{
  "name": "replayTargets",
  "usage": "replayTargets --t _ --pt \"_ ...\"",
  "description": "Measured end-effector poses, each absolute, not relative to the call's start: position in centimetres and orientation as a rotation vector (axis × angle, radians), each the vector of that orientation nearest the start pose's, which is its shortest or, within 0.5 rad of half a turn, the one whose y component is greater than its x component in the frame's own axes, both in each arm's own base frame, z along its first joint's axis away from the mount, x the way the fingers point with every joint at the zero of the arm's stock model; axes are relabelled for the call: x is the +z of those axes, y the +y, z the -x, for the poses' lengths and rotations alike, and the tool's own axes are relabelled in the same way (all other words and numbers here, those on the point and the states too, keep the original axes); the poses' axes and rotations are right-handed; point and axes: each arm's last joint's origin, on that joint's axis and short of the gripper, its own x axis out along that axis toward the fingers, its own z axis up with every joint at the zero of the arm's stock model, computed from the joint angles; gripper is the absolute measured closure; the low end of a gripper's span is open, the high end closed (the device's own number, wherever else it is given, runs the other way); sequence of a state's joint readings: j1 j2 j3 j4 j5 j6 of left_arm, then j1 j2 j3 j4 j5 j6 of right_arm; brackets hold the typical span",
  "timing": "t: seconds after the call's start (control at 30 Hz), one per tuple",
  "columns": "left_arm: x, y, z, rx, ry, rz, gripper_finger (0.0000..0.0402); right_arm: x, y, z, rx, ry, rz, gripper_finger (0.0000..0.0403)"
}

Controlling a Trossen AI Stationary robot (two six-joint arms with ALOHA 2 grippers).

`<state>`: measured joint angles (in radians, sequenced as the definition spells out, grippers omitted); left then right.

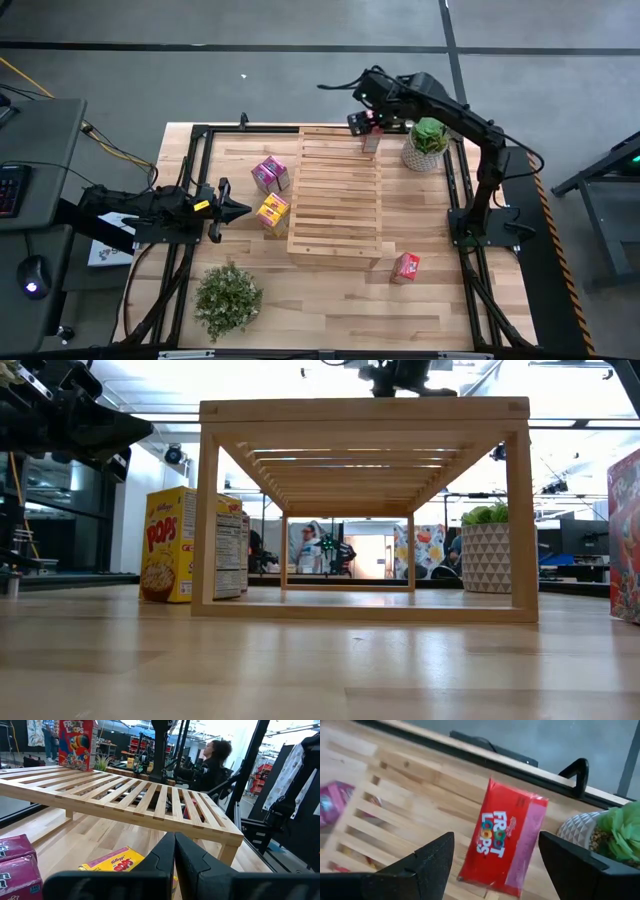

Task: Stack cereal on shelf
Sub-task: Put the right red cereal box on the shelf, then put the red cereal box on the shelf aligned with the other red cereal box

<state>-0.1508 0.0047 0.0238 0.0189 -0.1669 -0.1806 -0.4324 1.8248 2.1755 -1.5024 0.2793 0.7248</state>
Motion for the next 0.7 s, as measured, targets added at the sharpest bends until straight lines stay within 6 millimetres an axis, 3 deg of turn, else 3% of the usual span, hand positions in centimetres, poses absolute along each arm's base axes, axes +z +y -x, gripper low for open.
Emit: replayTargets --t 0.4,0.53,0.7 --pt "17.3 -1.0 -9.6 0.013 -0.039 0.187 0.0398 44.6 -12.9 -29.3 -0.923 0.846 -0.602 0.0120" --pt "17.3 -1.0 -9.6 0.013 -0.039 0.187 0.0398 45.0 -10.9 -29.4 -0.798 0.900 -0.503 0.0120" --pt "17.3 -1.0 -9.6 0.013 -0.039 0.187 0.0398 46.3 -6.8 -28.8 -0.615 0.914 -0.387 0.0120"
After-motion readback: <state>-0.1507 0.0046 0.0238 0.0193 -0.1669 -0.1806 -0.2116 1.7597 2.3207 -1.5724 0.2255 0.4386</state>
